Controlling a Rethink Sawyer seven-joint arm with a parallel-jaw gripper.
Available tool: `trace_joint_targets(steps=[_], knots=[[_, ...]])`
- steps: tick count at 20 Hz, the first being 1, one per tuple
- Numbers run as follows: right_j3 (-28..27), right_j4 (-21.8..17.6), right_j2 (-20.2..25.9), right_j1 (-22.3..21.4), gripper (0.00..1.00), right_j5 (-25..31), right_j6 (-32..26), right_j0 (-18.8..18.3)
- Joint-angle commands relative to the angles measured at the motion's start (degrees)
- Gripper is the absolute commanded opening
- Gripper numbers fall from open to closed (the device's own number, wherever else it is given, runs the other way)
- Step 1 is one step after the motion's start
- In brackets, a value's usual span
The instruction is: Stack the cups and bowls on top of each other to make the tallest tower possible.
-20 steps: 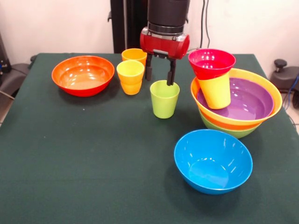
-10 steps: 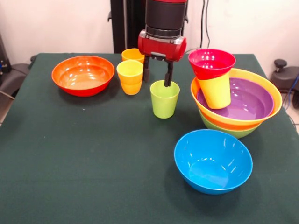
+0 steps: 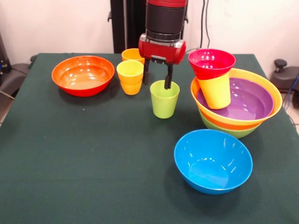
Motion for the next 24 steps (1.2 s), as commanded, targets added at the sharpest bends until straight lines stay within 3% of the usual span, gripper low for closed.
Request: trace_joint_targets(steps=[1,4,7,11,21,24], knots=[[-2.2,-4.0,2.1,1.4,1.00,-2.9,0.4,0.6],[-0.3,-3.4,3.3,-1.6,1.00,-1.1,-0.4,-0.6],[1.0,-0.9,5.9,-7.4,1.00,5.2,-2.7,-2.3],[-0.2,1.6,7.7,-10.5,1.00,11.2,-4.2,-2.5],[-3.7,1.1,8.3,-9.4,1.00,13.0,-3.3,-2.3],[-2.5,-0.4,8.3,-8.4,1.00,12.6,-4.4,-4.4]])
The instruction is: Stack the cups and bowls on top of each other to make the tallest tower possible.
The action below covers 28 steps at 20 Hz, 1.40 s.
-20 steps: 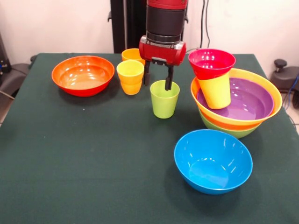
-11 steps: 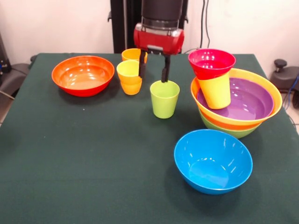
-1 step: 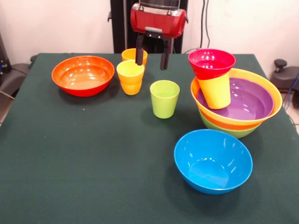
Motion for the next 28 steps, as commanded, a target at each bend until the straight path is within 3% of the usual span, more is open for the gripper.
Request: trace_joint_targets(steps=[1,7,17,28], knots=[[-0.8,-2.2,4.7,3.2,1.00,4.5,-4.6,-2.7],[-2.0,-3.8,4.5,7.2,1.00,-0.7,-2.4,-2.9],[-13.1,-0.6,6.1,11.6,1.00,6.2,-3.2,-0.3],[-20.4,1.6,6.4,13.9,1.00,11.4,-2.7,2.2]])
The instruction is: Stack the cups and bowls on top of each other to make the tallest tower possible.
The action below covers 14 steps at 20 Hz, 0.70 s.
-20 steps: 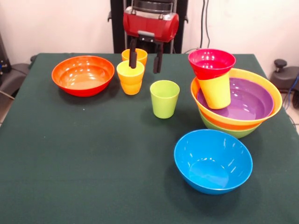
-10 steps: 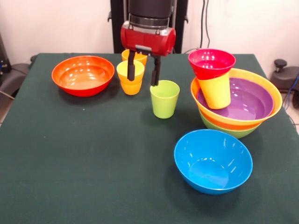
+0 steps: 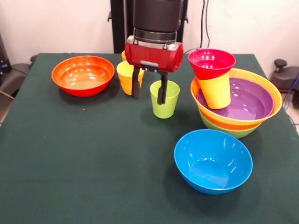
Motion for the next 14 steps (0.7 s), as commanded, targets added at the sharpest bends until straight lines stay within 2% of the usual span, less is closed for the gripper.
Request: trace_joint_targets(steps=[1,8,14], knots=[[-8.4,1.2,5.0,4.5,1.00,10.1,-2.6,2.7],[-12.8,1.2,3.8,7.2,1.00,11.2,-0.8,5.3],[-15.8,1.2,3.3,10.8,1.00,9.3,0.4,6.8]])
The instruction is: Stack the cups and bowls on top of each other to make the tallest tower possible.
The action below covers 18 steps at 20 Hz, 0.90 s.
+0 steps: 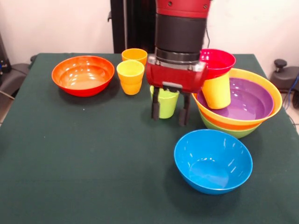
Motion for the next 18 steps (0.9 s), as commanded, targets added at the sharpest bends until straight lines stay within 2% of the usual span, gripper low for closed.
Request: trace_joint_targets(steps=[1,6,18], knots=[[-6.5,0.8,3.0,5.7,1.00,4.9,0.5,2.6],[-8.3,0.9,2.3,7.4,1.00,5.0,1.0,3.8],[-9.2,-0.1,2.0,10.4,1.00,2.4,-0.2,2.7]])
